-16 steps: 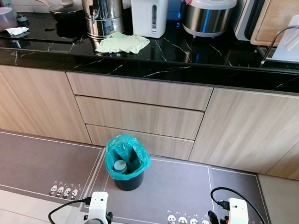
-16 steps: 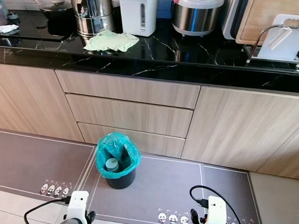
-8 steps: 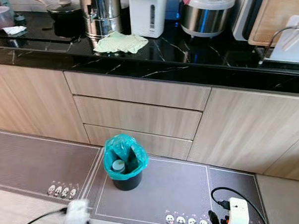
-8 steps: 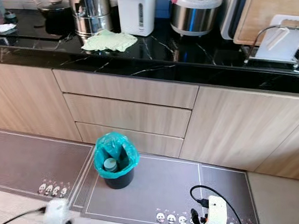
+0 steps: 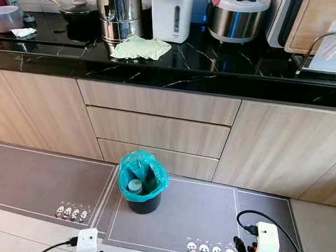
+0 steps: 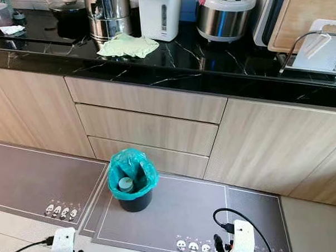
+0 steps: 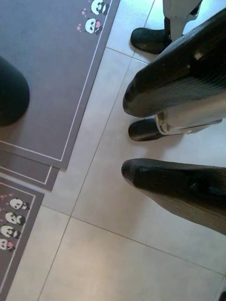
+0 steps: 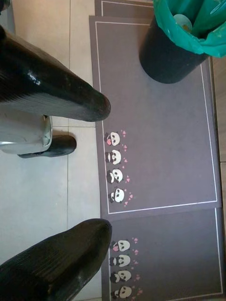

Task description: Kitchen organization

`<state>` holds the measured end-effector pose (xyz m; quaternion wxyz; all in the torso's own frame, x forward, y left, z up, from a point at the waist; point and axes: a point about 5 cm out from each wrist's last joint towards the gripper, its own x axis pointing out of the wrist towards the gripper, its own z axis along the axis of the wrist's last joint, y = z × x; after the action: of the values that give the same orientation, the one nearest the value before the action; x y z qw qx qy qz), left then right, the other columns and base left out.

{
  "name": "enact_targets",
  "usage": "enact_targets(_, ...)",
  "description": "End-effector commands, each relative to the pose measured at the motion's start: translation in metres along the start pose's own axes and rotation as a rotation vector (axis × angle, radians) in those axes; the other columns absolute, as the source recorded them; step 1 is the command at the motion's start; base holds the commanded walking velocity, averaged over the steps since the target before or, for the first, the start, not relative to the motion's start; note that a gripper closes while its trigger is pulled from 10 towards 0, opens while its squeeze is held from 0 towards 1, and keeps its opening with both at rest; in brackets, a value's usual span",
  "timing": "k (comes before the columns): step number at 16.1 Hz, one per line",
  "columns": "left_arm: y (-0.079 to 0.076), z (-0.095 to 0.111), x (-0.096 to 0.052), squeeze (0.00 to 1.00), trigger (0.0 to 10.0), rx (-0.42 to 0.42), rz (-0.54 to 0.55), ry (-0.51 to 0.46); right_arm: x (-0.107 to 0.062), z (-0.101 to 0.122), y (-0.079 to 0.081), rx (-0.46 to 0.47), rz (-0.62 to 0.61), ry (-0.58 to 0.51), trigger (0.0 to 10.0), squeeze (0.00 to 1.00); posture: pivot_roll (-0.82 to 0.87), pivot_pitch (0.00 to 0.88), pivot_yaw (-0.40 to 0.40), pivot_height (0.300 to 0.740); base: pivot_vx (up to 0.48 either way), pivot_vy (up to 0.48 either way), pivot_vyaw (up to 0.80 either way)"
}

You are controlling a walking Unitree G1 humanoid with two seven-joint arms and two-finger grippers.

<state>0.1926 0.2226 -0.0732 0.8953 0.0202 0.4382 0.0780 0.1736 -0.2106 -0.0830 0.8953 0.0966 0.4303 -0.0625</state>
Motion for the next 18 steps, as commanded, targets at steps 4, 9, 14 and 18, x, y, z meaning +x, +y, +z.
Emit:
enact_targets(4, -0.009, 0.015, 0.003, 0.00, 10.0, 0.022, -0.012, -0.048, -0.001, 0.001, -0.002, -0.003, -0.009, -0.009, 10.0, 0.00, -0.07, 0.000, -0.086, 0.740, 0.000, 0.000, 0.00)
enact_targets(9, -0.016, 0.018, 0.003, 0.00, 10.0, 0.036, -0.030, -0.068, -0.001, -0.001, -0.004, -0.003, -0.018, 0.000, 10.0, 0.00, -0.06, 0.000, -0.089, 0.740, 0.000, 0.000, -0.08)
enact_targets(14, -0.024, 0.021, 0.003, 0.00, 10.0, 0.046, -0.051, -0.084, -0.002, -0.002, -0.005, 0.002, -0.020, -0.010, 10.0, 0.00, -0.07, 0.000, -0.085, 0.740, 0.000, -0.167, -0.09)
enact_targets(18, -0.028, 0.024, 0.003, 0.00, 10.0, 0.054, -0.062, -0.092, -0.002, -0.002, -0.004, 0.000, -0.021, -0.009, 10.0, 0.00, -0.07, 0.000, -0.085, 0.740, 0.000, -0.363, 0.00)
